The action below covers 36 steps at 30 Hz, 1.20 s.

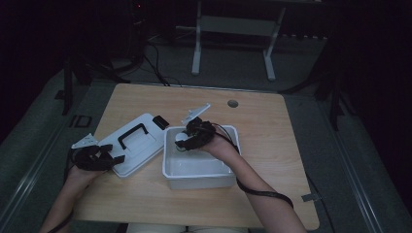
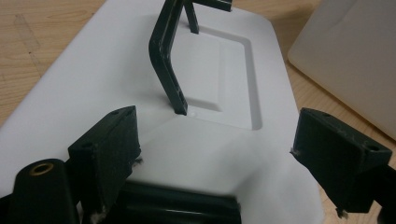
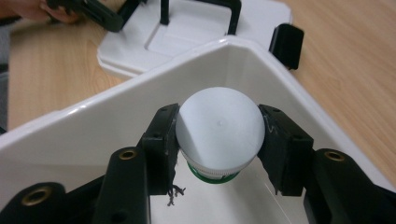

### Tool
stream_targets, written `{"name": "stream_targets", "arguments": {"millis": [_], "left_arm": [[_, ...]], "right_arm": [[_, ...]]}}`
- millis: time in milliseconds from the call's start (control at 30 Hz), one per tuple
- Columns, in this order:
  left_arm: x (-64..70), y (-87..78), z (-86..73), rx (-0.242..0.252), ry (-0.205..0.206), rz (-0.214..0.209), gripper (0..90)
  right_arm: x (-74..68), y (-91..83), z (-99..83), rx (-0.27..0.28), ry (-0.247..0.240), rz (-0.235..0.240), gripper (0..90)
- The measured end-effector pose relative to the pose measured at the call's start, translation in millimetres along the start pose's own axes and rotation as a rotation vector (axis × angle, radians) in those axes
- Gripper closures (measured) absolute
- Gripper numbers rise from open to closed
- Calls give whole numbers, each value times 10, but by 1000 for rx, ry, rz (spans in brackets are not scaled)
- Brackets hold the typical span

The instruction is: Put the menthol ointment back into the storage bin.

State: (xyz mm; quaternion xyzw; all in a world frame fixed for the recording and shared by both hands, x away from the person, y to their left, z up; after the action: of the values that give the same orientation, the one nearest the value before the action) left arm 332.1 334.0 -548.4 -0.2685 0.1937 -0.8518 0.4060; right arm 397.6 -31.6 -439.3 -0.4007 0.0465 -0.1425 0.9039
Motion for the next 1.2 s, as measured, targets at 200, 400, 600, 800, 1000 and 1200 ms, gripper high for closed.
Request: {"name": "stream_targets", "arguments": {"millis": [200,400,600,800,1000,1200], "left_arm": [[-3,-3,2,0,0,-5,143],[-13,-10,-2,2,-4,-4,143],[-14,-16,-1,6,-3,-4,143],[-22,-27,-1,9,-1,-1,143],[-12,-26,-2,12,2,-3,143],[-17,-27,-6,11,1,-1,143]], "right_arm": [[12,201,21,-43,9,17,504],[7,382,34,-108,12,33,504],[38,560,16,-189,10,20,504],[33,658,-14,-222,7,47,504],[40,751,-62,-287,1,61,500],[33,739,-80,-289,10,83,449]]}}
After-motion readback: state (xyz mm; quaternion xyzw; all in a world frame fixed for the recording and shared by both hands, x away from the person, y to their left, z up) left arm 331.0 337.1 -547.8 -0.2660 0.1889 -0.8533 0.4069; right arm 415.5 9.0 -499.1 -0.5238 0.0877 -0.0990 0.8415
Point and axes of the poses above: each handheld gripper's, and its own axes: y roughly forward along the jaws, z roughly out of its top, x roughly to its right, the point moved 1 cm from there along y, roughly forward along the jaws, and after that the axes turned 6 degrees about -y, right-handed, at the moved point
